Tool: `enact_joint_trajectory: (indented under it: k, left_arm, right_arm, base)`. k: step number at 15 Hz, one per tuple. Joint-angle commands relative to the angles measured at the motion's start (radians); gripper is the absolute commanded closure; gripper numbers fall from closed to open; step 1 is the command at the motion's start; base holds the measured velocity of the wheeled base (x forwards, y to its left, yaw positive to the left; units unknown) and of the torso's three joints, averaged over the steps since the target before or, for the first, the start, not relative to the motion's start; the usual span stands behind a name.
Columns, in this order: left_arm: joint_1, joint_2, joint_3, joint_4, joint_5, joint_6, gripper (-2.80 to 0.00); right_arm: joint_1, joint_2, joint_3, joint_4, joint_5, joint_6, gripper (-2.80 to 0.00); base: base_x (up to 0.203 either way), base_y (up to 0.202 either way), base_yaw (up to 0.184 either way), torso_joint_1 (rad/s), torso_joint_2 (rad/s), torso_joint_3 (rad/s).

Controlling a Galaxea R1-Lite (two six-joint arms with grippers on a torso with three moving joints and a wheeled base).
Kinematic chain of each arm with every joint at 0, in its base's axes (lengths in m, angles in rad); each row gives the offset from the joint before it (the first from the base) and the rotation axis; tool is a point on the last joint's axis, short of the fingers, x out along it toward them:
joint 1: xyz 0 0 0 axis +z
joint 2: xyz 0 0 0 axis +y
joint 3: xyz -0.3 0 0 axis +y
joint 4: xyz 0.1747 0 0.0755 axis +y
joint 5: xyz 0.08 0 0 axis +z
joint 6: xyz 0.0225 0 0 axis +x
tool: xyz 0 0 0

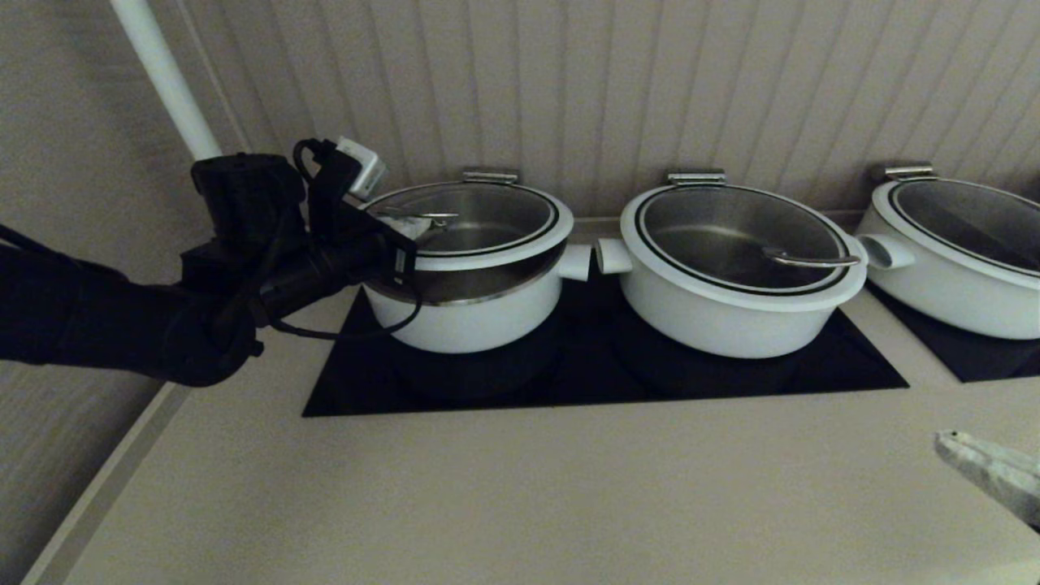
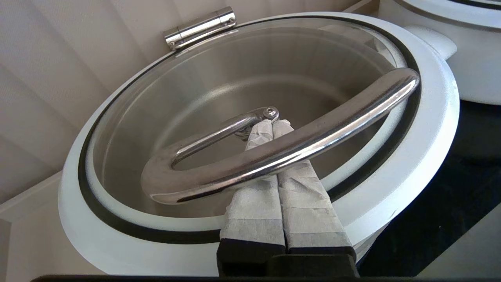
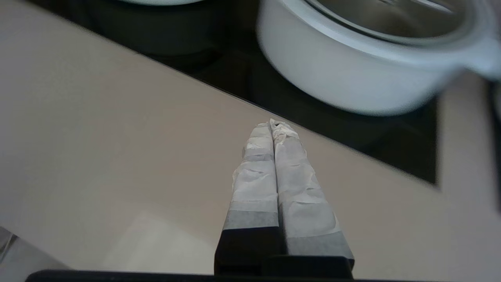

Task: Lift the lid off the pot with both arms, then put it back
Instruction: Hold the pot lid with the right arm

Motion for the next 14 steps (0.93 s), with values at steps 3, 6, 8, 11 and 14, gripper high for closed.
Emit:
enact_joint_trajectory:
  k: [3, 6, 8, 11, 14]
  left_arm:
    - [0.0, 0.003, 0.0, -0.005, -0.001, 0.0, 0.0]
    - [0.0, 0.001, 0.0, -0.006, 0.0, 0.001, 0.0]
    - [-0.001, 0.001, 0.0, -0.006, 0.0, 0.001, 0.0]
    - [0.0, 0.001, -0.001, -0.006, 0.0, 0.001, 0.0]
    - [0.0, -0.003, -0.001, -0.006, 0.002, 0.0, 0.0]
  right_arm:
    - [0.012, 0.372, -0.112, -0.157, 0.121, -0.134, 0.0]
    - [0.135, 0.515, -0.225, -0.223, 0.162, -0.191, 0.0]
    - [0.21, 0.606, -0.281, -0.272, 0.17, -0.195, 0.0]
    - [0.295, 0.776, -0.329, -0.463, 0.175, -0.189, 0.0]
    - [0.393, 0.922, -0.386, -0.673, 0.182, -0.164, 0.0]
  base:
    - [0.0, 0.0, 0.0, 0.0, 0.0, 0.0]
    - [0.0, 0.0, 0.0, 0.0, 0.0, 0.0]
    - [0.0, 0.0, 0.0, 0.0, 0.0, 0.0]
    - [0.0, 0.0, 0.0, 0.0, 0.0, 0.0]
    - [0.0, 0.0, 0.0, 0.0, 0.0, 0.0]
